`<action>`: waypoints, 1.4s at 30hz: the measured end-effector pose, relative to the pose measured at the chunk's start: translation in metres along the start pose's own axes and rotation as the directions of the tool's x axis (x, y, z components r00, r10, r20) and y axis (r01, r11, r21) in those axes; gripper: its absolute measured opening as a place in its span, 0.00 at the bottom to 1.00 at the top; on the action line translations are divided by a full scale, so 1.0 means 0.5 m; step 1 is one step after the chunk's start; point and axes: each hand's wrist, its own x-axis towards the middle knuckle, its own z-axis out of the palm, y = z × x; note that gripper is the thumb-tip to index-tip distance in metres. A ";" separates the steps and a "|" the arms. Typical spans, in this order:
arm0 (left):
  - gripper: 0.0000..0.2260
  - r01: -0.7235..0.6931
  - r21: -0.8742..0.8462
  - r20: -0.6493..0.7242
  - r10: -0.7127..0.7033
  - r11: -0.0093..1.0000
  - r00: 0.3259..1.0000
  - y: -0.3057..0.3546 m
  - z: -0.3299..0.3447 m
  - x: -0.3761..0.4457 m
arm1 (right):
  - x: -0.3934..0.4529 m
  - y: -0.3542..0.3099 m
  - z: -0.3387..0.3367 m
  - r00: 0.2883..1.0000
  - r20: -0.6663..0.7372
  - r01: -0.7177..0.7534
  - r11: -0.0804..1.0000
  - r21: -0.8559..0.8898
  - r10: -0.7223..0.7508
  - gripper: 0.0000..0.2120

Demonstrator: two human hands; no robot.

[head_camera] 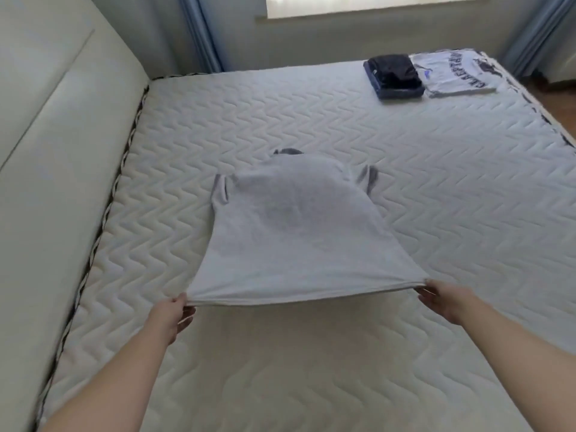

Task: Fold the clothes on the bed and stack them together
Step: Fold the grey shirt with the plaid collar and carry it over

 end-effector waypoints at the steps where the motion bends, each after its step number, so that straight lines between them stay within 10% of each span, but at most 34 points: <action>1: 0.10 0.021 0.014 -0.014 -0.020 1.000 1.000 -0.047 -0.005 0.008 | 0.010 0.041 -0.010 1.000 -0.008 -0.027 0.999 -0.019 0.027 0.07; 20: 0.12 0.064 0.527 -0.030 -0.057 0.847 0.998 -0.640 -0.158 0.095 | 0.066 0.551 -0.174 0.952 -0.285 -0.226 0.884 -0.409 0.111 0.19; 33: 0.16 0.076 0.821 -0.122 0.044 0.566 0.992 -0.744 -0.228 0.066 | 0.043 0.674 -0.281 0.925 -0.380 -0.273 0.641 -0.717 -0.031 0.16; 42: 0.13 0.123 0.781 -0.155 0.000 0.612 0.988 -0.804 -0.192 0.032 | 0.041 0.707 -0.267 0.920 -0.391 -0.339 0.580 -0.740 0.039 0.14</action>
